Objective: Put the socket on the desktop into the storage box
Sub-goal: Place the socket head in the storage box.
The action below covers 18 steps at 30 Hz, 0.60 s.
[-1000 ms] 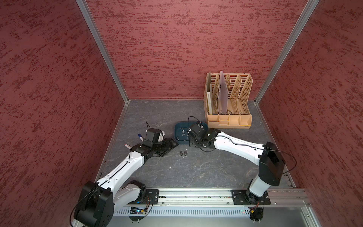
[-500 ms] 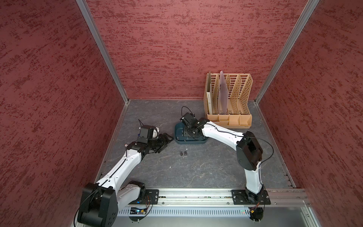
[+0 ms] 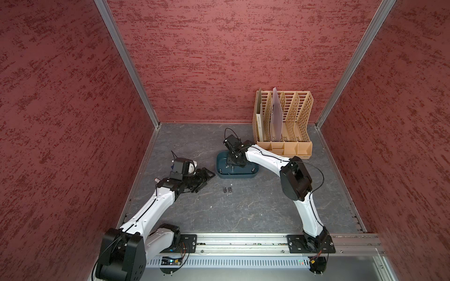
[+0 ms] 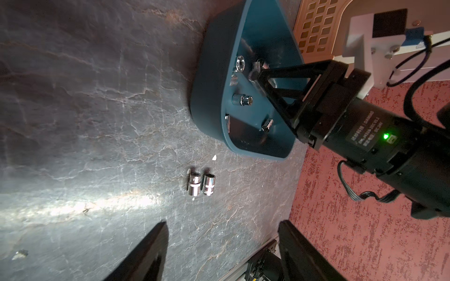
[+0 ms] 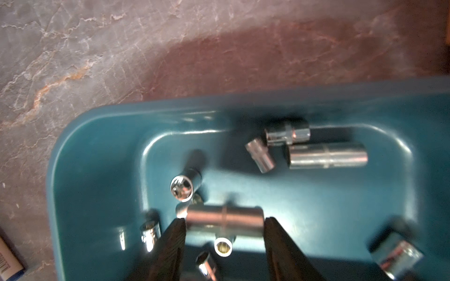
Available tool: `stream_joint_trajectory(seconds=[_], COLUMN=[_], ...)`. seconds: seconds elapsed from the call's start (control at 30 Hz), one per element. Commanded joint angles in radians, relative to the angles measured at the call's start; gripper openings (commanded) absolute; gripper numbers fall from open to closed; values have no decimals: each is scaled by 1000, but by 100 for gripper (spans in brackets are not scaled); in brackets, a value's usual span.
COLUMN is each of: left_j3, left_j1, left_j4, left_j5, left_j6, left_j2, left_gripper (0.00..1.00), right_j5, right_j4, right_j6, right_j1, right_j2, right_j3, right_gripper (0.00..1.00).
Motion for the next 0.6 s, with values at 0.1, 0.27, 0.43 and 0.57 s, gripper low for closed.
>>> stream_joint_trajectory(seconds=[0.1,0.27,0.43,0.57], left_j3=[-26,-30,-23,-21], left_j1=[-11,-20,-31,-40], left_j4=[-5,-16,-28,-35], left_j5=[1,-13,-31,-43], left_j6=[0,1,5,6], left_j2=[-27,-37,-39,-38], left_gripper=[74,74,74,74], right_j5=[-14,-21,-27,-20], right_j4=[-20,-22,-9,-2], right_j6=[-9,-10,-20,-31], right_j1=[-18,-18,-14,-2], right_j2=[30,23,-19,-66], right_j3=[45,49,10,-29], right_gripper=[57,62,65,67])
